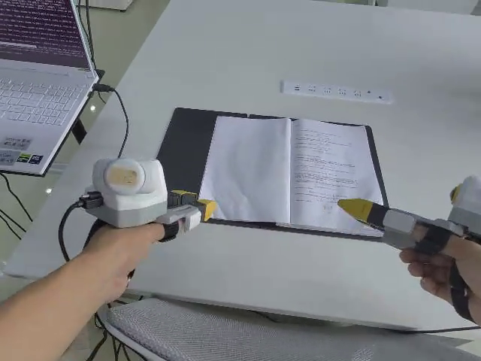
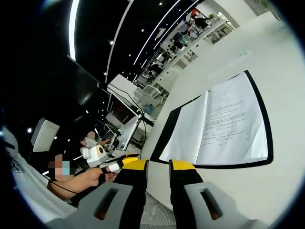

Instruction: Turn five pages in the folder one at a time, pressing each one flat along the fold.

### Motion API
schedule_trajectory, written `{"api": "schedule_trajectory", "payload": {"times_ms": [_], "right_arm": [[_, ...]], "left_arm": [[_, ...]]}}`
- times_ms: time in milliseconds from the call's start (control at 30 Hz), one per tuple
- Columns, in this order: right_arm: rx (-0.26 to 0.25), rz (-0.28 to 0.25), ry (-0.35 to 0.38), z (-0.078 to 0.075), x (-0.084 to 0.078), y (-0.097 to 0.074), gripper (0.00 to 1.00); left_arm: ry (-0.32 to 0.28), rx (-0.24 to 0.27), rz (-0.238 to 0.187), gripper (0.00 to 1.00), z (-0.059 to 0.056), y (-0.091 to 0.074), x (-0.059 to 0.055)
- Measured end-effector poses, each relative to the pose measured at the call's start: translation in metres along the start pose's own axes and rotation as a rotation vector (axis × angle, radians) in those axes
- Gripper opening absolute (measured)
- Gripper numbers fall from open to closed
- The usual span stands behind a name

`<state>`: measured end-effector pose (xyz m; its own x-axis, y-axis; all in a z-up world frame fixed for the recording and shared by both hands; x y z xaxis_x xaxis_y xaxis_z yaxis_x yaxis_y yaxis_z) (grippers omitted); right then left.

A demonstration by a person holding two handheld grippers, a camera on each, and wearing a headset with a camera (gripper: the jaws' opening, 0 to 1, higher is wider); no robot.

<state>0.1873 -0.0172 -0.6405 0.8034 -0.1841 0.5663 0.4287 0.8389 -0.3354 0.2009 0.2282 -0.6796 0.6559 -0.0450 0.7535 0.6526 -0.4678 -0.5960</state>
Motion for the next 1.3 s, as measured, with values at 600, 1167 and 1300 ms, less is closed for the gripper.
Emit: {"api": "schedule_trajectory", "payload": {"times_ms": [600, 1167, 1300], "right_arm": [[-0.118, -0.088, -0.113, 0.018, 0.009, -0.069, 0.37], [-0.201, -0.096, -0.13, -0.001, -0.01, -0.092, 0.38], [-0.2, -0.094, -0.124, -0.004, -0.009, -0.092, 0.38]], "left_arm": [[0.036, 0.016, -0.004, 0.43, -0.027, -0.061, 0.019], [0.108, -0.002, 0.042, 0.48, -0.048, -0.055, 0.003], [0.11, -0.013, 0.041, 0.47, -0.055, -0.048, 0.006]]}}
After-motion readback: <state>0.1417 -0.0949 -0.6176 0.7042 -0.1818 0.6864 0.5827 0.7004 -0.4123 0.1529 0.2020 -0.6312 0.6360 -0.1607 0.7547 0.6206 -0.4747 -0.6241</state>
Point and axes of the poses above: the centre of the closed fingertips' face, and the gripper's own axes: y roughly forward along the fingers, z roughly to its left, x roughly out of its top, the point moved 3 cm from there along -y, roughly backward along the fingers, and after that the axes turned 6 degrees about z, right-handed, at the moved point
